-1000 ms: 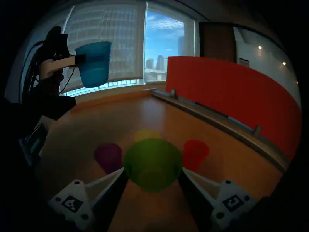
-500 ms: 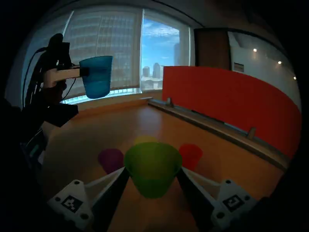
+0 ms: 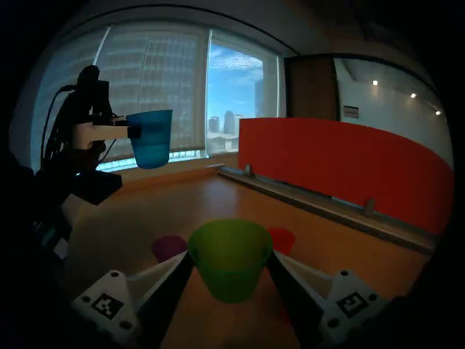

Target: Pour water

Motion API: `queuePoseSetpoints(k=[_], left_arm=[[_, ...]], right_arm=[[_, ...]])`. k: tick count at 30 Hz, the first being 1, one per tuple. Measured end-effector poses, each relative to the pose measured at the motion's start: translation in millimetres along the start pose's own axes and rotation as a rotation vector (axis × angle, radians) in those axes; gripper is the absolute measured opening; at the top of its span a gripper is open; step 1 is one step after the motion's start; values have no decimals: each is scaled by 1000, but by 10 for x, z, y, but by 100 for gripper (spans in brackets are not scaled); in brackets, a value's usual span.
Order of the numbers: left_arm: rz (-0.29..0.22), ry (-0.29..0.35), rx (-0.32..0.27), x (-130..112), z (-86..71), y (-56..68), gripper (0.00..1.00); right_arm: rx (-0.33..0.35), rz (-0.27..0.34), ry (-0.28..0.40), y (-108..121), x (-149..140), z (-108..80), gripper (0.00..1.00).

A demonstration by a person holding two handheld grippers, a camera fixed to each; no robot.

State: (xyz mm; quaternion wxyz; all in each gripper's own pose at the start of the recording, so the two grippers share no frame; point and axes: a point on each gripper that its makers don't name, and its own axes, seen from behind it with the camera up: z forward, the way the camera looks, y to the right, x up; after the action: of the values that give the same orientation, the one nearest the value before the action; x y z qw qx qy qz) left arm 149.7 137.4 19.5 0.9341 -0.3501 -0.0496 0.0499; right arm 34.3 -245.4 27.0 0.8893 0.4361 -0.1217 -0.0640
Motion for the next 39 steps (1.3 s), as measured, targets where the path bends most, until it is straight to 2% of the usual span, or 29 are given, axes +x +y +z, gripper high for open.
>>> queuePoseSetpoints(k=[11,20,39], left_arm=[[21,5,-12,36,44,90,85],[52,-3,-19,20,89,92,85],[245,12,-4,101,262,108,85]], right_arm=[[3,14,42,-41,27,-149,92],[17,14,60,-77,37,-205,91],[78,27,67,-283,-10,-265,90]])
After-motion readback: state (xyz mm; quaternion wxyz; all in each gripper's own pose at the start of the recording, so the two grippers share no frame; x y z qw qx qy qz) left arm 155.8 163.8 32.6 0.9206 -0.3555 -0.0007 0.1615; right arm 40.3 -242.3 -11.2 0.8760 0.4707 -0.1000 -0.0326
